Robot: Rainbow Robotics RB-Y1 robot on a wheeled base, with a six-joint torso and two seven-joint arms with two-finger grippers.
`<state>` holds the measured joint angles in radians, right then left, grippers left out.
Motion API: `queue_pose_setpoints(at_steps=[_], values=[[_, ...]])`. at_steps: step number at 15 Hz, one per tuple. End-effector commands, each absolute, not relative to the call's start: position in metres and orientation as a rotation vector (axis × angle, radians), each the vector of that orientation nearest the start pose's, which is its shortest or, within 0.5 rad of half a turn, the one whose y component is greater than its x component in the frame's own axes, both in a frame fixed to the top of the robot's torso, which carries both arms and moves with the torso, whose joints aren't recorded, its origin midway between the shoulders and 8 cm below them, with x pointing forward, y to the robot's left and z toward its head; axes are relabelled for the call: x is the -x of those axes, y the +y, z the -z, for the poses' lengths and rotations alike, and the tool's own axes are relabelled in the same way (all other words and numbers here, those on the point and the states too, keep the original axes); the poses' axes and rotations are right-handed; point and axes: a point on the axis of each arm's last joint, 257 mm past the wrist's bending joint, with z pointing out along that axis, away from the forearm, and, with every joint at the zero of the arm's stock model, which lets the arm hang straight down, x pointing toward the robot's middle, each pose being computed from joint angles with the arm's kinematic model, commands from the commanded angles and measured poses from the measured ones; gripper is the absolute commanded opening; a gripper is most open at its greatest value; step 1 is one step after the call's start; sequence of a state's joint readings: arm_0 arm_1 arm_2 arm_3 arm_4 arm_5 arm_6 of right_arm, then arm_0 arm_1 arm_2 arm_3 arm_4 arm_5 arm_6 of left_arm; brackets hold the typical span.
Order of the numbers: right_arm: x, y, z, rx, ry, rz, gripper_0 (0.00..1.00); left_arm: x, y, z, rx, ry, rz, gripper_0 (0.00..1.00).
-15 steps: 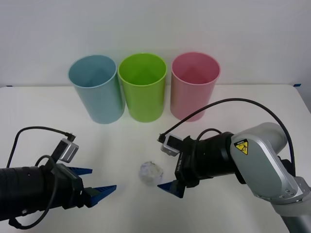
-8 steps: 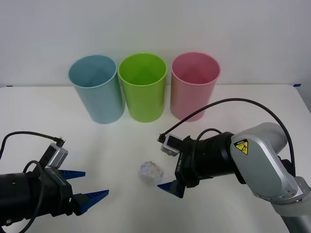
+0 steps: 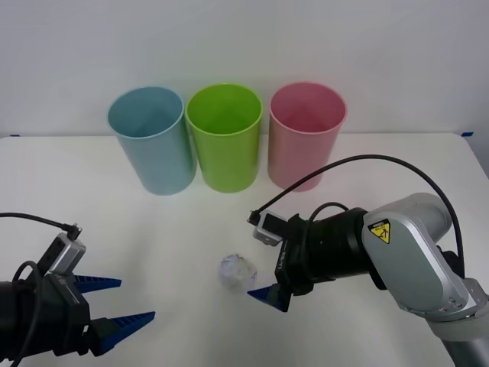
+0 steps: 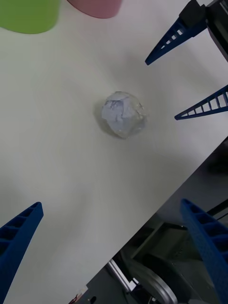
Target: Put cans in the blue bin and PET bottles in the pink bin and trash in the green bin.
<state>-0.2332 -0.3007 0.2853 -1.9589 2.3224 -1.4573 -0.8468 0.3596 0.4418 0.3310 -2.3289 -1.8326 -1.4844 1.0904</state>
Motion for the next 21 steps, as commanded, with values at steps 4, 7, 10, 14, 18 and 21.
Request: queue_pose_setpoints(at_steps=[4, 7, 10, 14, 18, 21], values=[[-0.376, -0.028, 0.271, 1.506, 1.960, -0.450, 1.00, -0.278, 0.209, 0.228, -0.743, 2.186, 0.661, 1.00], [-0.376, -0.028, 0.271, 1.506, 1.960, -0.450, 1.00, -0.271, 0.215, 0.230, -0.802, 2.142, 0.651, 1.00], [-0.376, -0.028, 0.271, 1.506, 1.960, -0.450, 1.00, -0.271, 0.221, 0.236, -0.825, 2.092, 0.647, 1.00], [-0.376, -0.028, 0.271, 1.506, 1.960, -0.450, 1.00, -0.267, 0.222, 0.229, -0.799, 2.057, 0.699, 1.00], [-0.376, -0.028, 0.271, 1.506, 1.960, -0.450, 1.00, -0.262, 0.222, 0.222, -0.786, 2.016, 0.738, 1.00], [-0.376, -0.028, 0.271, 1.506, 1.960, -0.450, 1.00, -0.261, 0.225, 0.220, -0.795, 2.004, 0.725, 1.00]])
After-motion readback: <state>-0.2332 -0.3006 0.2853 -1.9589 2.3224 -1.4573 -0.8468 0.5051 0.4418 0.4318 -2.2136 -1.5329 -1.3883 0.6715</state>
